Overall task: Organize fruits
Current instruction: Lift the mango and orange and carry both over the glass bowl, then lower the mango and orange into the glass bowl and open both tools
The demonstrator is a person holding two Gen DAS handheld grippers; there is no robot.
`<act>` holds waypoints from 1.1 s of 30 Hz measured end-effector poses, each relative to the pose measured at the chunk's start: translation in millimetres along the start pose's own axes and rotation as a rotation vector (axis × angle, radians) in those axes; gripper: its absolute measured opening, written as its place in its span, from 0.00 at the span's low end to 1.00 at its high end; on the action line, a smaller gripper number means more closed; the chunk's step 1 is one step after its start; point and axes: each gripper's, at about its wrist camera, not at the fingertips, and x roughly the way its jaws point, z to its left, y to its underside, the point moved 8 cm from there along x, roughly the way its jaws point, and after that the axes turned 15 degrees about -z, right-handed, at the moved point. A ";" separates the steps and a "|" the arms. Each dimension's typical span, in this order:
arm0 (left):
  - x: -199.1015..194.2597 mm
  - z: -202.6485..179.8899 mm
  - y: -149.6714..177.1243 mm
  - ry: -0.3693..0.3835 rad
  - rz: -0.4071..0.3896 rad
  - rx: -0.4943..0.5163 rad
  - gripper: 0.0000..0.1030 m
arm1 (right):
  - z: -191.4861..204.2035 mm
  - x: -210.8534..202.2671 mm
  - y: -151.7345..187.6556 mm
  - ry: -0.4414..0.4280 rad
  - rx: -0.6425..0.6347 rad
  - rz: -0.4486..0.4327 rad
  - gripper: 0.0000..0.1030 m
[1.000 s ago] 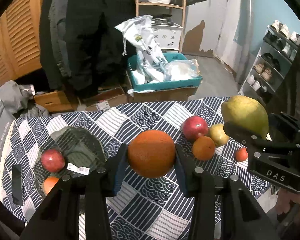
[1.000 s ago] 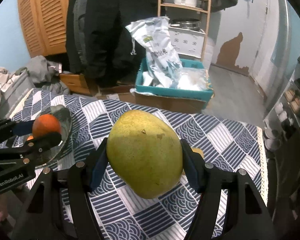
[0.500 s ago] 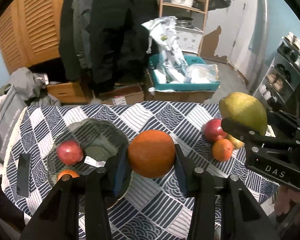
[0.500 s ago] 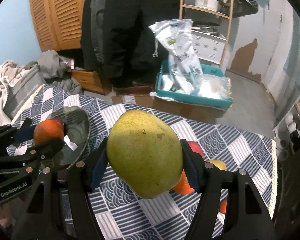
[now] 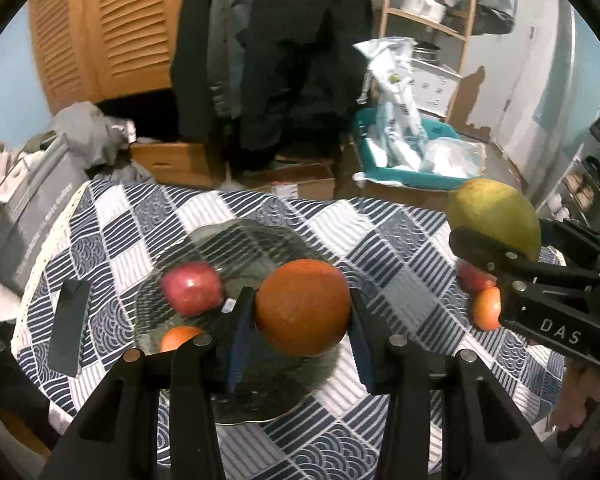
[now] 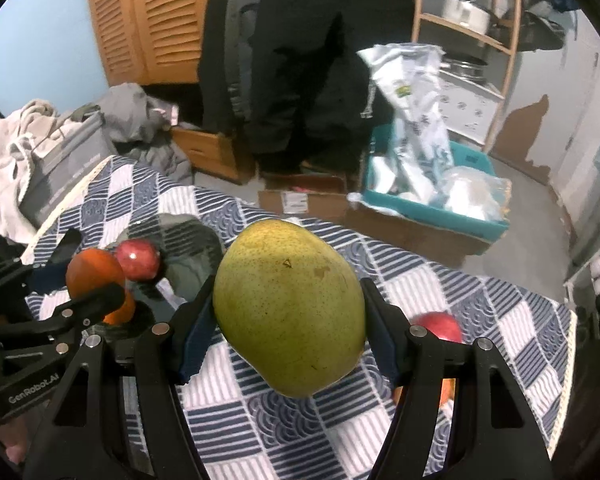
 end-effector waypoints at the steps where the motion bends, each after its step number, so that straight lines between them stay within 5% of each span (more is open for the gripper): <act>1: 2.3 3.9 1.5 -0.008 0.005 -0.004 0.44 | 4.9 4.5 -0.2 -0.008 -0.002 0.005 0.66; 18: 44.8 71.5 61.5 -0.106 0.162 -0.085 0.44 | 73.0 80.7 28.9 -0.117 -0.058 0.151 0.66; 33: 59.4 86.4 88.7 -0.114 0.241 -0.121 0.44 | 100.9 111.9 57.4 -0.174 -0.084 0.247 0.66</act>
